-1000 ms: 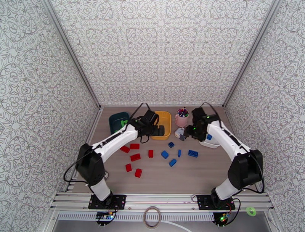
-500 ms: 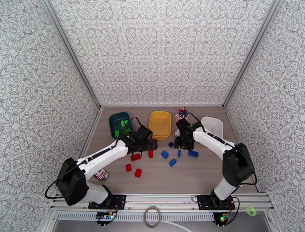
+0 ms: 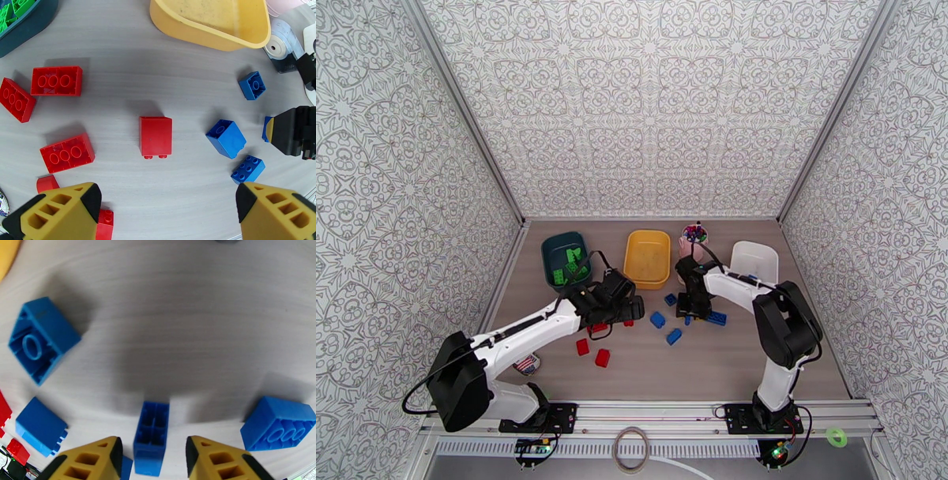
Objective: Sort the legos into containers by color
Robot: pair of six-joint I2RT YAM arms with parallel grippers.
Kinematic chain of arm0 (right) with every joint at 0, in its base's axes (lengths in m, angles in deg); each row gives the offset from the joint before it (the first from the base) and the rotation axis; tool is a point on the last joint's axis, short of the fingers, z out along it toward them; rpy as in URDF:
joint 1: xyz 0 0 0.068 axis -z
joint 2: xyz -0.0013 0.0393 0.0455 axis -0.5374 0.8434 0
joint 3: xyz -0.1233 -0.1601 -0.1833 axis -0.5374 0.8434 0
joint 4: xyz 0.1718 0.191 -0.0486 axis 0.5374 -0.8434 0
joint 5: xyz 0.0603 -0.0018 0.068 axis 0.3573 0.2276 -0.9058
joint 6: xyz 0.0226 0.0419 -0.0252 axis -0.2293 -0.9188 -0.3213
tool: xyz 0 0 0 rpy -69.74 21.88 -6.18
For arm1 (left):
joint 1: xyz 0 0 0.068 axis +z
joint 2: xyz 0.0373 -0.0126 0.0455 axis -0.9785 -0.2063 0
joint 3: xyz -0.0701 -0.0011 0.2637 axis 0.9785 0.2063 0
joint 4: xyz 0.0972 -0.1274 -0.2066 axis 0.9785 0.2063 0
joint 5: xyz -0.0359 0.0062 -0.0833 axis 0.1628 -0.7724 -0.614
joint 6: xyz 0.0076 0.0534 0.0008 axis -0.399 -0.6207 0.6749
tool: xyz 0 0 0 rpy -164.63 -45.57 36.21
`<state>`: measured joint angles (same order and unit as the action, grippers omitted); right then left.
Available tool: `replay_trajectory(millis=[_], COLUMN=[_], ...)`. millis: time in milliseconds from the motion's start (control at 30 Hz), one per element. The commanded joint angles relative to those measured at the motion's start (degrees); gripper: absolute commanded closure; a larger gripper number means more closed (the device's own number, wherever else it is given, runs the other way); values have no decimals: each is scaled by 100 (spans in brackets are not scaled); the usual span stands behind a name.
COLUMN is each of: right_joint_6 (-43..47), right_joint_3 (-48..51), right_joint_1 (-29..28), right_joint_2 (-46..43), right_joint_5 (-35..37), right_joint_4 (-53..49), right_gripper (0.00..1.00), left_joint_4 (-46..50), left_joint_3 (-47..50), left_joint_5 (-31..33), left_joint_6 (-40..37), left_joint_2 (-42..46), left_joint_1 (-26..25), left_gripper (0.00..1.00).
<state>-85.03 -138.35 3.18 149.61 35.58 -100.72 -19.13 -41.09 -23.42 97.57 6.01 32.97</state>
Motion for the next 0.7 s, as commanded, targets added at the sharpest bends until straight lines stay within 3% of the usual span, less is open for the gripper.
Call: replay_trajectory(millis=[0,400,667], right_joint_6=[-79,-139,-184], right_joint_3=[98,153,-48], right_joint_1=[-49,-47,123], right_joint_2=[162,-102,-760], right_joint_5=[86,172,263], right_joint_4=[141,102,-235], right_gripper=[56,82,86], left_joint_4=[-70,-370,-499], left_joint_3=[-244,-798,-1626], left_joint_5=[55,-529,-1104], left_joint_6=[-41,-507,-1152], left_joint_2=[-139,-799,-1449], left_joint_1=[-15,83,109], left_gripper=[5,5,1])
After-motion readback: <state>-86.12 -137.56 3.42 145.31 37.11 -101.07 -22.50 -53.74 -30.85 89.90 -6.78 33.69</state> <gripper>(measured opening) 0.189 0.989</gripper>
